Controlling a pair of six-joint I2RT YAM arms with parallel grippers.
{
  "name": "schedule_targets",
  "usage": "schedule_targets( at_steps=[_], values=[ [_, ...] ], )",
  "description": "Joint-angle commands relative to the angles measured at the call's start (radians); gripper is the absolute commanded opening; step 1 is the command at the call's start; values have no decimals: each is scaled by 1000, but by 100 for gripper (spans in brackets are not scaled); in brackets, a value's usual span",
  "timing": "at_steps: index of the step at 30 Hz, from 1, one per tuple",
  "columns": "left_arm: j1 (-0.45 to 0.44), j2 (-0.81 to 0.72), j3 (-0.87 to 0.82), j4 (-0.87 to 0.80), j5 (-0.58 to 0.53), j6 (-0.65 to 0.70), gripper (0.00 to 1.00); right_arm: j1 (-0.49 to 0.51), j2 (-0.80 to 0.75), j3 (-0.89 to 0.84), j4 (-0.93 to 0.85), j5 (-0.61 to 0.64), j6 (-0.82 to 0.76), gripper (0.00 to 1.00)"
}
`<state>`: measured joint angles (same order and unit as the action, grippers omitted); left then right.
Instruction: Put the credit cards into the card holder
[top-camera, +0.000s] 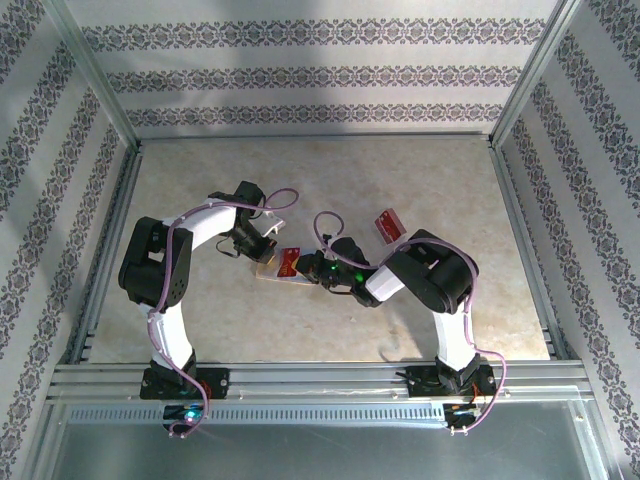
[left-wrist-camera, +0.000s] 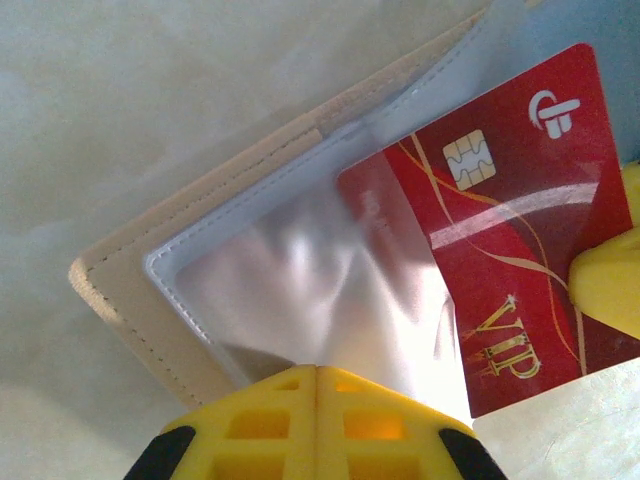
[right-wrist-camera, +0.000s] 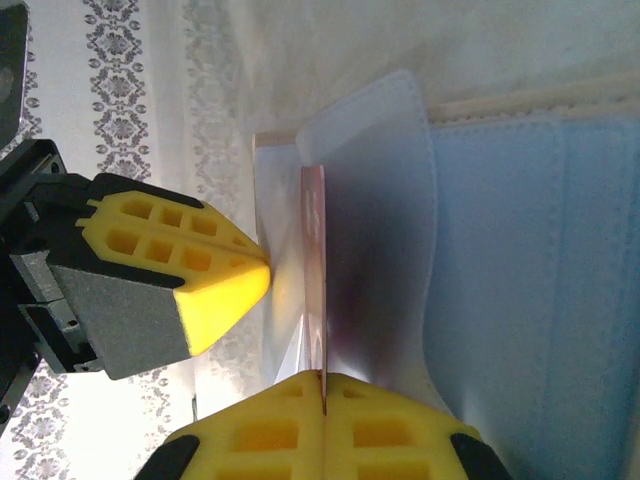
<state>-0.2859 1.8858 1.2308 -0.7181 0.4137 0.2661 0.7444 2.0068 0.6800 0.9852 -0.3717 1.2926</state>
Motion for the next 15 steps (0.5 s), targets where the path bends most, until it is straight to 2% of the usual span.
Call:
schedule_targets(
  at_steps=[1, 7, 15],
  values=[
    [11, 8, 11, -30, -8, 3, 0, 20, 33, -13, 19, 81, 21, 0],
    [15, -42, 32, -66, -26, -5, 0, 44, 44, -25, 54, 126, 49, 0],
    [67, -133, -37, -49, -69, -17, 3, 61, 40, -33, 53, 146, 54, 0]
  ],
)
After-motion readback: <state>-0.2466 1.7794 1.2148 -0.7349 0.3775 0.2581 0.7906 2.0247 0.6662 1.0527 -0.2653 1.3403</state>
